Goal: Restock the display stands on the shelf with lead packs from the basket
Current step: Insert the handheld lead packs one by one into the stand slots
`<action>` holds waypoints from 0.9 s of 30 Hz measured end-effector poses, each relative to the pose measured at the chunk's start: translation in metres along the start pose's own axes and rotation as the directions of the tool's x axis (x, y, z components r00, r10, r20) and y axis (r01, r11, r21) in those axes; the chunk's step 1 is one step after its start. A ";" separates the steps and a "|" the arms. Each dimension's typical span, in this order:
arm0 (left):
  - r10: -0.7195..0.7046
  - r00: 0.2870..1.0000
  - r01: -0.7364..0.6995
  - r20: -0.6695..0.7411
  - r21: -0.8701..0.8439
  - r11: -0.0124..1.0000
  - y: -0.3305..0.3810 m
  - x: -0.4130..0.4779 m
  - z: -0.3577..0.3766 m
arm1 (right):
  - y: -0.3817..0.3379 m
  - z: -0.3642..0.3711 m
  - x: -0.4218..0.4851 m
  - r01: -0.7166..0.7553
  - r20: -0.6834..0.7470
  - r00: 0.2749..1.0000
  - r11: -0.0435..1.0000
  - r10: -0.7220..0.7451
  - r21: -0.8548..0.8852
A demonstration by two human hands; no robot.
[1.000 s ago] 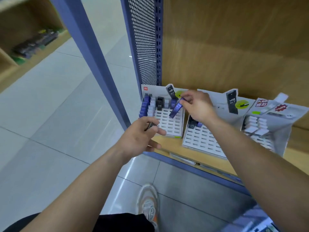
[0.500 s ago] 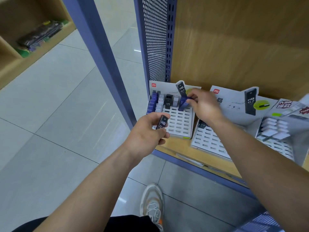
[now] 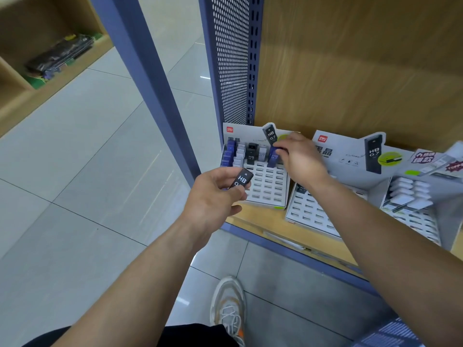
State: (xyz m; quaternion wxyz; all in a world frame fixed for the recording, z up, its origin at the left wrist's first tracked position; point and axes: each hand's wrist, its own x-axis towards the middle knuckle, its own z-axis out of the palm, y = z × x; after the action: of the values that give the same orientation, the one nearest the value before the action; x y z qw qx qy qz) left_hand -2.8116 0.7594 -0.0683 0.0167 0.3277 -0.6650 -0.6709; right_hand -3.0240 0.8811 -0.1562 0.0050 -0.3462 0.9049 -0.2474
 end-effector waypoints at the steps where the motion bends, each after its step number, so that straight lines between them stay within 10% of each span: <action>1: -0.001 1.000 0.001 -0.001 -0.010 1.000 -0.001 0.000 0.000 | -0.001 0.000 0.000 0.010 0.011 1.000 1.000 -0.009 -0.005; 10: -0.003 1.000 0.002 -0.001 -0.118 0.993 0.002 0.002 0.006 | -0.014 0.001 -0.009 -0.023 -0.008 1.000 1.000 0.023 0.010; 13: 0.007 1.000 -0.006 0.015 -0.089 0.996 0.004 0.001 0.009 | -0.037 -0.026 -0.032 -0.080 -0.171 0.977 0.959 0.130 0.270; 17: 0.003 0.998 -0.002 0.058 -0.020 1.000 0.006 -0.004 0.020 | -0.071 -0.068 -0.081 -0.194 0.075 0.974 0.625 0.212 0.756; 27: 0.071 0.986 -0.133 0.151 0.455 0.881 -0.033 -0.015 0.060 | -0.014 -0.095 -0.150 -0.285 -0.016 0.931 0.756 0.364 0.589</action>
State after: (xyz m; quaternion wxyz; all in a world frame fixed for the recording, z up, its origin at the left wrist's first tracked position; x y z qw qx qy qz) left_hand -2.8141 0.8228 -0.0979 -0.0699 0.2424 -0.8217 -0.5110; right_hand -2.9180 1.0087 -0.0905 0.0938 -0.1490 0.8313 -0.5272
